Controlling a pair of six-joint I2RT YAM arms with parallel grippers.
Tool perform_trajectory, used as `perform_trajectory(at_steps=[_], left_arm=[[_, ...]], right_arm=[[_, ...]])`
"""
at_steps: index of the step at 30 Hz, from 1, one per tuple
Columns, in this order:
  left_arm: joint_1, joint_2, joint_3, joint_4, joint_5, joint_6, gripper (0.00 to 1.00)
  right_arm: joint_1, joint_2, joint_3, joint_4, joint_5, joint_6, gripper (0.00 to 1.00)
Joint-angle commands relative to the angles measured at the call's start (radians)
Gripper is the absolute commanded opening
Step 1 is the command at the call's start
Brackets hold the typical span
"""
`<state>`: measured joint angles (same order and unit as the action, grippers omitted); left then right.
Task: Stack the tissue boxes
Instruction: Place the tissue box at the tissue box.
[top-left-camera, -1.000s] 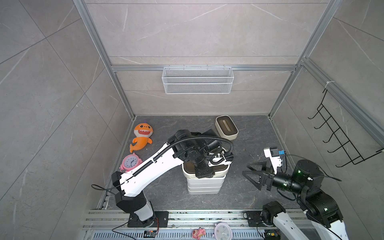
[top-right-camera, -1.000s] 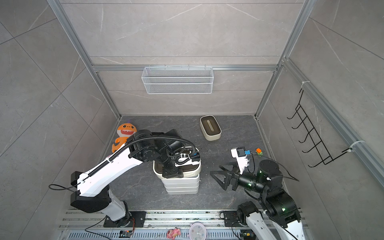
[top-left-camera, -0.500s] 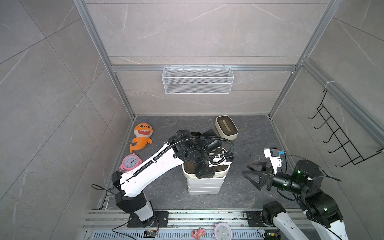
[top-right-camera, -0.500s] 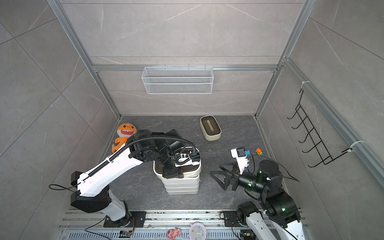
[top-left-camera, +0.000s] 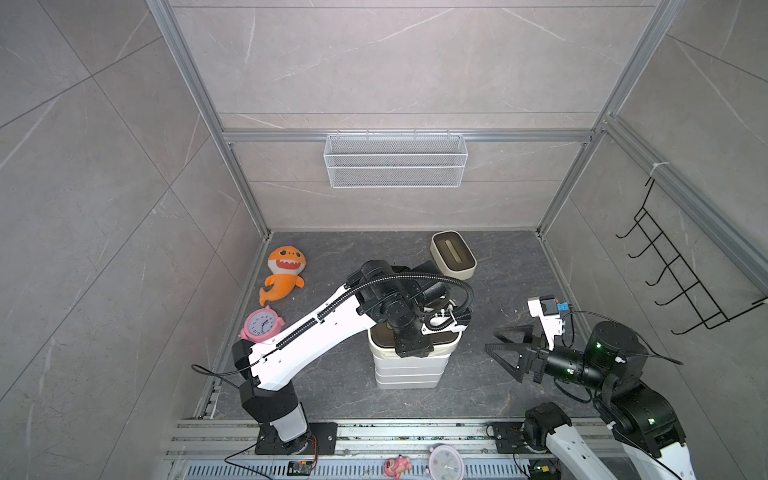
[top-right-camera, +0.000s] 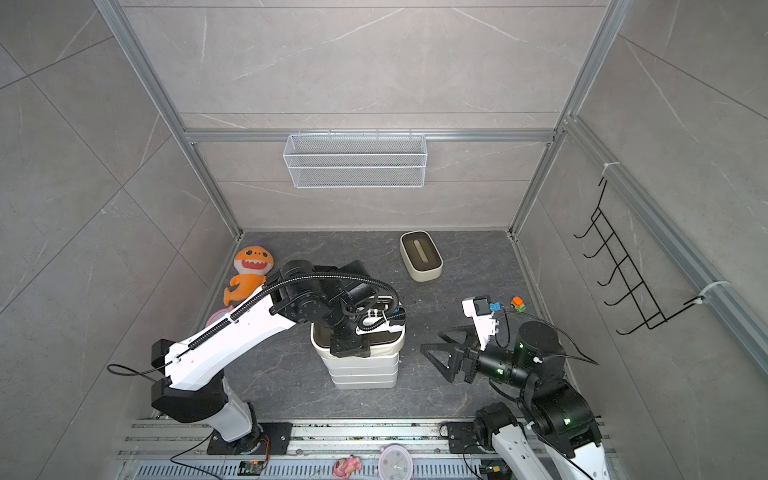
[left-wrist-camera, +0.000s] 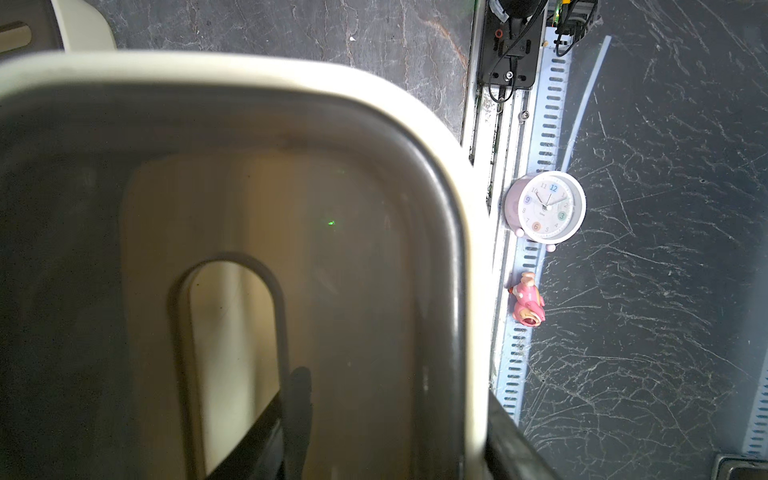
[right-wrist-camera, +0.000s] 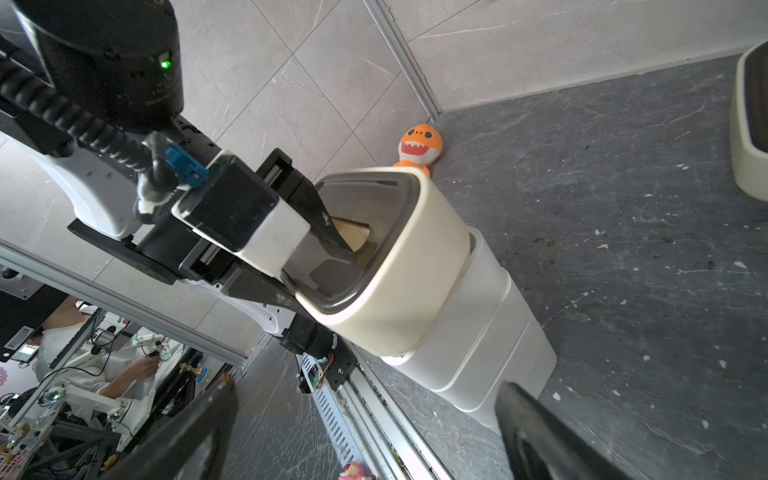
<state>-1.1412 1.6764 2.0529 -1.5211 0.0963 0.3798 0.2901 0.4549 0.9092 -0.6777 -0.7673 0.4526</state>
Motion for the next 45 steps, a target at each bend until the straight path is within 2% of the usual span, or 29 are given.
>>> perform_trajectory(at_steps=[1,9,22,37,45], left_arm=[[-0.005,-0.014,0.029,-0.246,-0.016,0.018,0.54],[-0.005,-0.014,0.026,-0.246,-0.030,0.018,0.57],[-0.011,-0.013,0.029,-0.243,-0.051,0.013,0.69],[-0.045,-0.038,0.050,-0.238,-0.090,0.001,0.72],[-0.056,-0.101,0.057,-0.232,-0.127,-0.012,0.73]], right_arm=[[-0.001,-0.012,0.000,0.004,-0.004,-0.009,0.99],[0.000,-0.013,-0.001,0.004,-0.004,-0.009,0.99],[0.000,-0.015,-0.005,0.003,-0.004,-0.011,0.99],[-0.001,-0.017,-0.015,0.006,-0.008,-0.012,1.00],[0.000,-0.014,-0.018,0.013,-0.008,-0.009,0.99]])
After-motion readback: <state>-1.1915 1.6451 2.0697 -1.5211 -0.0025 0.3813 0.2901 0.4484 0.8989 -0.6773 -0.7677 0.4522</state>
